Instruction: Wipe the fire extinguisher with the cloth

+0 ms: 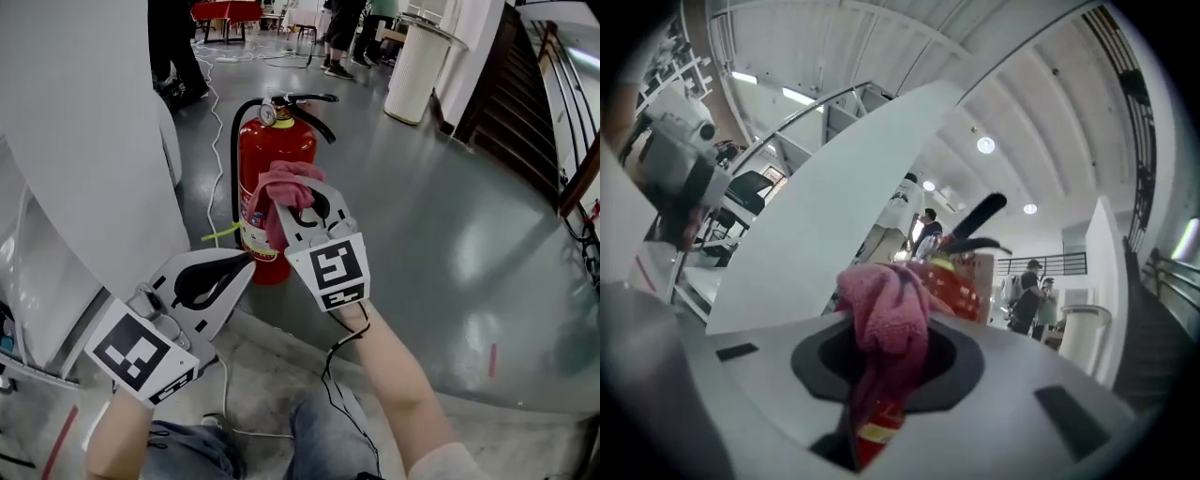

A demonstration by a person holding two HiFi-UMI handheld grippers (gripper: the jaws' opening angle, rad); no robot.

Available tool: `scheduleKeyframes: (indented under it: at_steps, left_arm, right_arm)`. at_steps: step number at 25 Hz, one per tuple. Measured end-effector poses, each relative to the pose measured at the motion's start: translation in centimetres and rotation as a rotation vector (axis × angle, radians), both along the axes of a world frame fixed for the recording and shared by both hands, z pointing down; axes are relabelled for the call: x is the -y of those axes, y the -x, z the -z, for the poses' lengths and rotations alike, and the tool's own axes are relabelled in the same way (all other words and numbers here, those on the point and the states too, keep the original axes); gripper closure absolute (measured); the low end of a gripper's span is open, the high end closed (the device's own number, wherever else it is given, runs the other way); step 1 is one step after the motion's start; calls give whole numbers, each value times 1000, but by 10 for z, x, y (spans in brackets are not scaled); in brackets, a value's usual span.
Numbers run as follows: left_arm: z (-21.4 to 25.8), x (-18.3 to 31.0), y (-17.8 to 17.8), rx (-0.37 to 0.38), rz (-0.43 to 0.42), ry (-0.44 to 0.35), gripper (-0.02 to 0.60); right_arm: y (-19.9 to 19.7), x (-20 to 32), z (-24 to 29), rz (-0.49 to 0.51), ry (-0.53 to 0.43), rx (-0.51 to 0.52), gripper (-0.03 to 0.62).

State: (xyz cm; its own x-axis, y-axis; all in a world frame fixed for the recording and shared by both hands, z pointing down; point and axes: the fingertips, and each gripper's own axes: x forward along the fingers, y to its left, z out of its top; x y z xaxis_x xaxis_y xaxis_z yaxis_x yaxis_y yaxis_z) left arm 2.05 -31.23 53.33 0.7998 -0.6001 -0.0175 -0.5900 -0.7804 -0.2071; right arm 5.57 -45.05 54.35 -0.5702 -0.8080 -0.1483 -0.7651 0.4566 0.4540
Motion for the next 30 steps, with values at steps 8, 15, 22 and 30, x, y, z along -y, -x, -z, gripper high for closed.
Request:
scheduleKeyframes:
  at_steps: [8, 15, 22, 30]
  left_arm:
    - [-5, 4, 5, -6, 3, 16, 574]
    - [-2, 26, 10, 10, -19, 17, 574]
    - [25, 59, 15, 68, -77, 89, 574]
    - [106, 54, 30, 30, -50, 183, 574]
  right_arm:
    - [3, 3, -122, -5, 212, -125, 516]
    - [6, -1, -96, -6, 227, -42, 515]
    - [18, 1, 4, -15, 129, 10, 516]
    - [33, -29, 84, 31, 216, 68, 514]
